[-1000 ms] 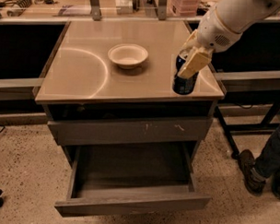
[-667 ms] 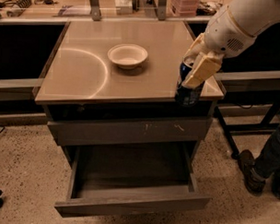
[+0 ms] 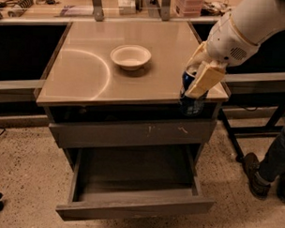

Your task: Place pepsi can into middle drawer

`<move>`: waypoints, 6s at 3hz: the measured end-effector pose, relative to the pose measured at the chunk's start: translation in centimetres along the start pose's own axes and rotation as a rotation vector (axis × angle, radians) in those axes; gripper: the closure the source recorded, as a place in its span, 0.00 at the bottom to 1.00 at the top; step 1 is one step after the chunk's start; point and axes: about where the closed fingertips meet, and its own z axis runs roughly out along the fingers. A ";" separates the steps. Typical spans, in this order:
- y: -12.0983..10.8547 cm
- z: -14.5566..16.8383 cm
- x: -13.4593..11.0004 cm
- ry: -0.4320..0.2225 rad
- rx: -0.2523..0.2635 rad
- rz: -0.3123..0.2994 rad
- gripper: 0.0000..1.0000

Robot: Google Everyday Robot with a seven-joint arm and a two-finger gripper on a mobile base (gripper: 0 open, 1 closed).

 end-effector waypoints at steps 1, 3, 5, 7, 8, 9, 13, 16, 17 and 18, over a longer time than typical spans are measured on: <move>2.4 1.4 0.6 -0.006 0.026 -0.011 1.00; 9.7 12.0 5.3 -0.052 0.070 0.058 1.00; 10.0 13.9 6.1 -0.058 0.092 0.033 1.00; 10.2 23.2 8.2 -0.067 0.113 -0.053 1.00; 10.2 23.7 8.4 -0.065 0.119 -0.053 1.00; 9.8 26.3 9.3 -0.062 0.121 -0.067 1.00; 10.1 37.4 13.3 -0.057 0.065 -0.074 1.00; 10.2 44.2 16.0 -0.015 0.020 -0.047 1.00; 10.1 45.8 16.8 -0.003 0.012 -0.039 1.00; 10.1 46.8 17.3 0.002 0.006 -0.030 1.00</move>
Offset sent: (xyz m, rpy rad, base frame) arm -0.0776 0.0110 -0.1883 0.0715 -0.0315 -0.0972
